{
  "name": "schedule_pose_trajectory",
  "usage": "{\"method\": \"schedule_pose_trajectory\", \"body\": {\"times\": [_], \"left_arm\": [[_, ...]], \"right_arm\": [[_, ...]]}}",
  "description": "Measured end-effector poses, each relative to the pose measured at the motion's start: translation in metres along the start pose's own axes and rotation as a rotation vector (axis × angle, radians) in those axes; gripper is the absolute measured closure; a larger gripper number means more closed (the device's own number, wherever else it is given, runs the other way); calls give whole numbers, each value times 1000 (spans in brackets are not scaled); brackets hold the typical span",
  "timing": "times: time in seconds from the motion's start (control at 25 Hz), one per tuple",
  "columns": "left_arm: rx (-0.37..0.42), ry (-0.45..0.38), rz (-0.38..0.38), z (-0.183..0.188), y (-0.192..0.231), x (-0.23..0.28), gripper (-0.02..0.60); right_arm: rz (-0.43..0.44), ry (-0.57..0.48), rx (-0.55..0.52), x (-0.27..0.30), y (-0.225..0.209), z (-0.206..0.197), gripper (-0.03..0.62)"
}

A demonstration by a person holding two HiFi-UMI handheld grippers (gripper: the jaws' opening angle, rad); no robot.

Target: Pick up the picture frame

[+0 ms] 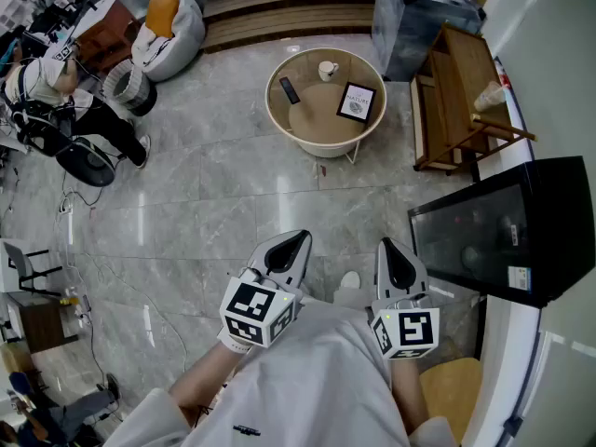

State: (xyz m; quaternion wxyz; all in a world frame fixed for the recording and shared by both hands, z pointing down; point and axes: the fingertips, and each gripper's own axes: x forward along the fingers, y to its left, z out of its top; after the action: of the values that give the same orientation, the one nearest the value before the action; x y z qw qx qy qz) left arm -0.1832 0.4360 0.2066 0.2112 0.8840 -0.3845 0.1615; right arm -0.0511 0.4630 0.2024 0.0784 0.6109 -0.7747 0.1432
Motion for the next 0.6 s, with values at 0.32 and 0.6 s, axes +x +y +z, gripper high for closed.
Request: {"method": "schedule_pose_trajectory", "body": {"times": [0.32,0.6], "left_arm": [[-12,-12,-18,-5,60,-21,591],[-5,-3,-64,-11,105,-44,591]], "right_arm": [[-72,-8,35,22,38,-9,588],[-122,-13,52,41,73,-9,588]]}}
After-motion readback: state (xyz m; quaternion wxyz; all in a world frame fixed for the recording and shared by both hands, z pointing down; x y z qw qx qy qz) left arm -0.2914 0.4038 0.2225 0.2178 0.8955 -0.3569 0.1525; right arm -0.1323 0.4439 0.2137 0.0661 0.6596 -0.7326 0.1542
